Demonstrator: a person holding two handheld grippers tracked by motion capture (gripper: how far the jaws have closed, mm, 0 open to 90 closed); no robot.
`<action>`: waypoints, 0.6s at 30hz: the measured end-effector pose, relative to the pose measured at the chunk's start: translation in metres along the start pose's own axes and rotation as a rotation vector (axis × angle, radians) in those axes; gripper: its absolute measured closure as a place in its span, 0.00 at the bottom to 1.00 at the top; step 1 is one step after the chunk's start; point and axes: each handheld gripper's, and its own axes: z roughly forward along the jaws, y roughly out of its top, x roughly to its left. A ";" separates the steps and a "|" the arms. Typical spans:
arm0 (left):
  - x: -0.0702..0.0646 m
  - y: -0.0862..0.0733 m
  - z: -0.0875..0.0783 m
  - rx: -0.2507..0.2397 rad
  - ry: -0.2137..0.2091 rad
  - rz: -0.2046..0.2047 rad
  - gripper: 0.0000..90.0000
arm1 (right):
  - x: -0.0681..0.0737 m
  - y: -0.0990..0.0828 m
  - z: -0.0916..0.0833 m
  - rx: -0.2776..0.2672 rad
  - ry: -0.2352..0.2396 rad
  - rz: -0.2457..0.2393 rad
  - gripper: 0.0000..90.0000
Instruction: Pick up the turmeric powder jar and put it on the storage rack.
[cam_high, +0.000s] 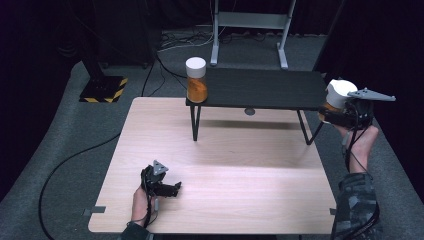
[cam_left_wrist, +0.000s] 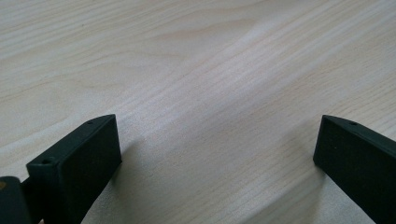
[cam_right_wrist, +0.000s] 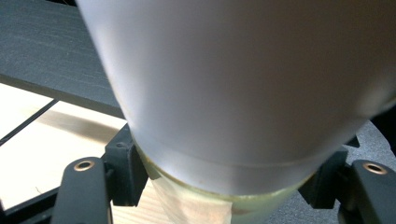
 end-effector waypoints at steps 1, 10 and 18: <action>0.000 0.000 0.000 0.000 0.000 0.000 0.00 | 0.000 0.001 0.000 0.000 -0.001 0.000 0.33; 0.000 0.000 0.000 0.000 0.000 0.000 0.00 | -0.001 0.013 0.007 0.005 -0.013 0.008 0.33; 0.000 0.000 0.000 0.000 0.000 -0.001 0.00 | -0.004 0.026 0.017 0.017 -0.023 0.016 0.33</action>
